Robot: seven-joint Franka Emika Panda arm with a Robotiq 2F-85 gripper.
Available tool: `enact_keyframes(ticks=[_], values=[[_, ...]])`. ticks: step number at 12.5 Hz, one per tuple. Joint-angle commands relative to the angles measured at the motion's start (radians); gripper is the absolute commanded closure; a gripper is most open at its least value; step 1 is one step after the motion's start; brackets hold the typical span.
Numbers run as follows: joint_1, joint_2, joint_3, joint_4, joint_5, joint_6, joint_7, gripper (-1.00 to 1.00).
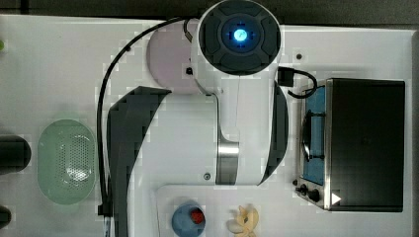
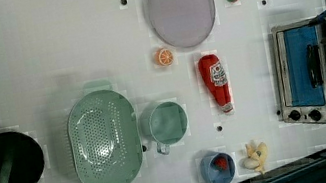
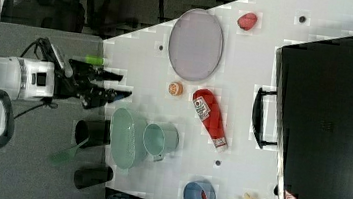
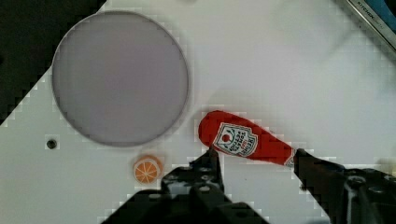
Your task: Pick Ketchup from the table and place it in strainer.
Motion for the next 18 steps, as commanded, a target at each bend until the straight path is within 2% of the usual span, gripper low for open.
enact_keyframes(ticks=[1,3,9,13,18], values=[[-0.111,-0.239,0.022,-0.115,0.018,-0.159,-0.036,-0.59],[-0.110,-0.238,0.023,-0.126,0.018,-0.158,-0.042,-0.99],[-0.106,-0.196,0.069,-0.224,0.018,-0.048,-0.253,-1.00],[-0.105,-0.151,0.104,-0.321,0.018,0.091,-0.591,-1.00],[-0.104,-0.097,0.112,-0.468,0.018,0.342,-0.975,-1.00]])
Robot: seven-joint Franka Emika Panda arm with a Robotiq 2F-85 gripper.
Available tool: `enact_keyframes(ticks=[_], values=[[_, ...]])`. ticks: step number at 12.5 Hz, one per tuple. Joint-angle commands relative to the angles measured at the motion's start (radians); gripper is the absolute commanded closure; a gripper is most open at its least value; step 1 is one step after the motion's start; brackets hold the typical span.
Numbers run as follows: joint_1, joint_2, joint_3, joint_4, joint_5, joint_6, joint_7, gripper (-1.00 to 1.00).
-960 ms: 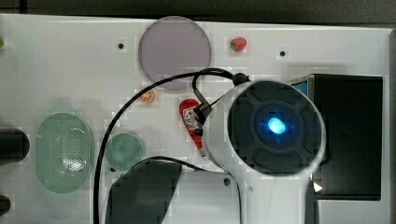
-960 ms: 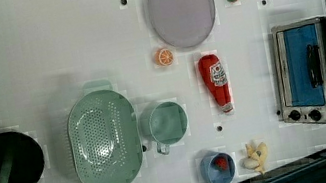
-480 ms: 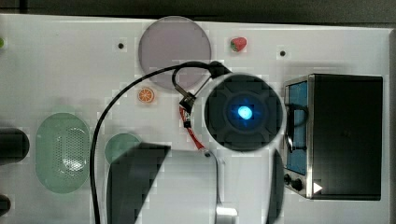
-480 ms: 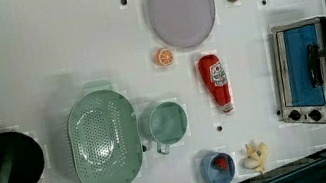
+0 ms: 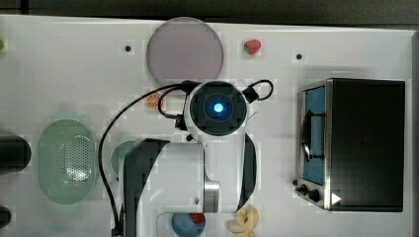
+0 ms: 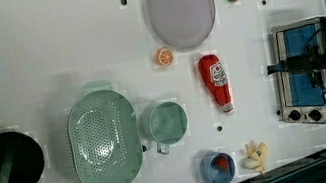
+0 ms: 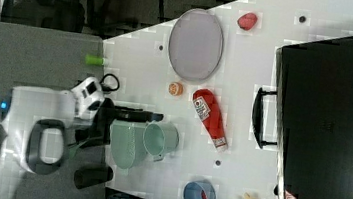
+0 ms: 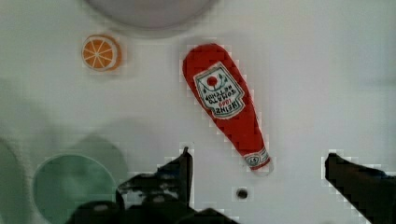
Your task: Pick Ketchup from the table and place it in strainer.
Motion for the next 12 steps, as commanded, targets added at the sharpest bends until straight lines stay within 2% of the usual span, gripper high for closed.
enact_keyframes(ticks=[1,5,8,12], values=[[-0.009,0.019,-0.004,-0.068,-0.003,0.107,-0.283,-1.00],[-0.009,0.125,0.001,-0.129,-0.022,0.259,-0.292,-1.00],[-0.009,0.225,0.002,-0.130,-0.098,0.347,-0.292,-1.00],[-0.009,0.332,0.002,-0.134,-0.098,0.431,-0.290,-1.00]])
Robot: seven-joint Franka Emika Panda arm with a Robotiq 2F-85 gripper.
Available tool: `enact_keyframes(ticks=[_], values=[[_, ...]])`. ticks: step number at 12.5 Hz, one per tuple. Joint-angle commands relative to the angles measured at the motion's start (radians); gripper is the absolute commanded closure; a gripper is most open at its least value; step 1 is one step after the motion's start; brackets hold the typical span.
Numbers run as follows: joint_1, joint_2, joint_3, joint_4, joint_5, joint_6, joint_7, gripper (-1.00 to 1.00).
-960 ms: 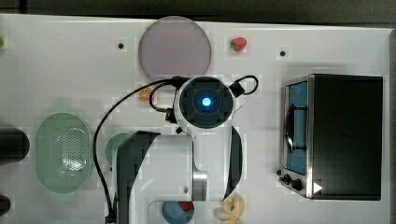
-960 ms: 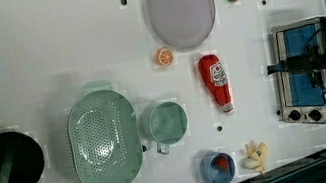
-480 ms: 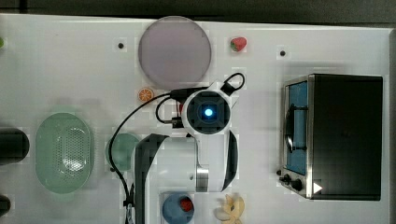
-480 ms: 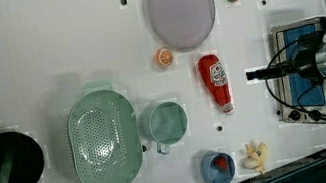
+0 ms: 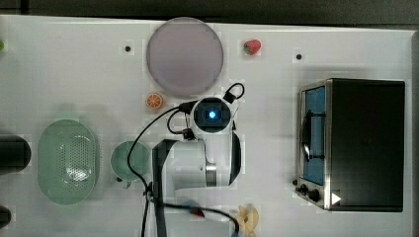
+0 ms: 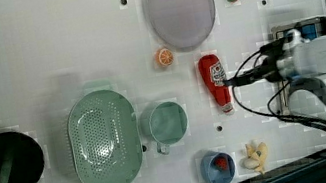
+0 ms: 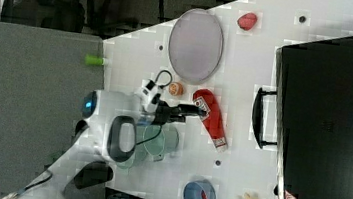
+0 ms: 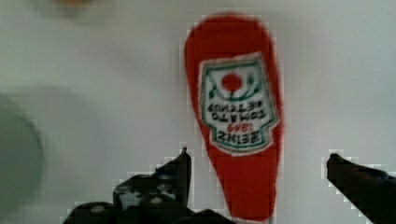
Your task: Pick Ketchup from the table and place it in strainer.
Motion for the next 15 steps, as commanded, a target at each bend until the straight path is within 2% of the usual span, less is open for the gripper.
enact_keyframes(ticks=[1,7,8,11,15], values=[[-0.002,0.036,-0.005,-0.008,-0.012,0.065,-0.044,-1.00],[-0.002,0.141,-0.007,-0.032,-0.012,0.218,-0.042,-1.00],[-0.003,0.149,-0.008,-0.034,-0.012,0.227,-0.042,-0.92],[-0.003,0.149,-0.008,-0.039,-0.012,0.251,-0.038,-0.21],[-0.008,0.056,-0.010,-0.030,-0.012,0.228,-0.038,-0.18]])
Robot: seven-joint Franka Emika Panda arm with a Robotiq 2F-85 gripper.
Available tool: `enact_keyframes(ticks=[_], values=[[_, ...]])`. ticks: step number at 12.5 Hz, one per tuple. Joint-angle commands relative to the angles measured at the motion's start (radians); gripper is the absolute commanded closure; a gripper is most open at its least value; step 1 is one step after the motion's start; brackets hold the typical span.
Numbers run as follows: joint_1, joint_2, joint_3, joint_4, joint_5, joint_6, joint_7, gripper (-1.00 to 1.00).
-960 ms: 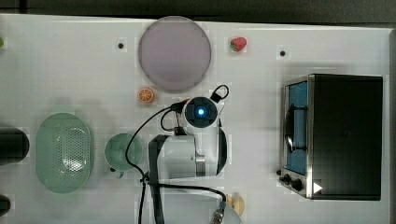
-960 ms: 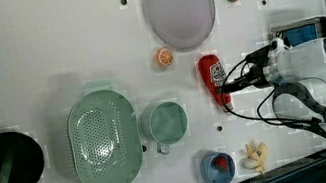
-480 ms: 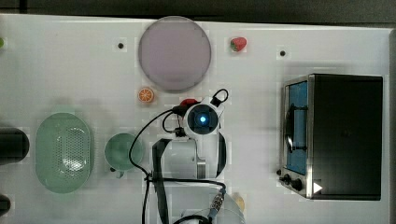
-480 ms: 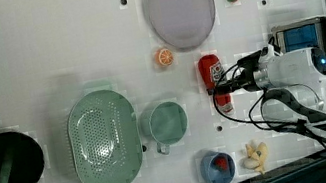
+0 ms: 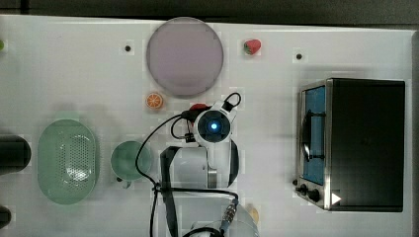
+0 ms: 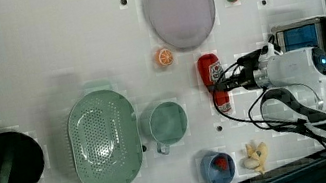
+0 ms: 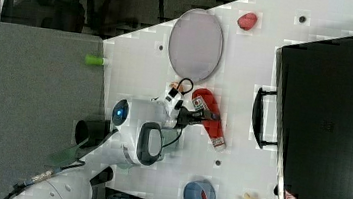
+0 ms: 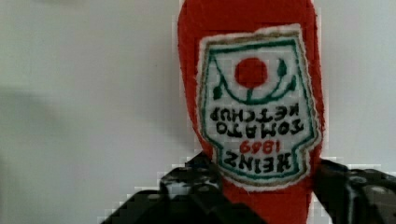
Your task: Pick Ketchup from the table and place it in strainer.
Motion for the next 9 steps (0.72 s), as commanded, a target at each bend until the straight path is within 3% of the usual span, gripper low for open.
enact_keyframes(ticks=[1,9], values=[[-0.007,-0.135,-0.001,0.024,-0.006,-0.045,-0.030,-0.18],[-0.003,-0.464,-0.003,0.164,-0.001,-0.579,-0.029,-0.18]])
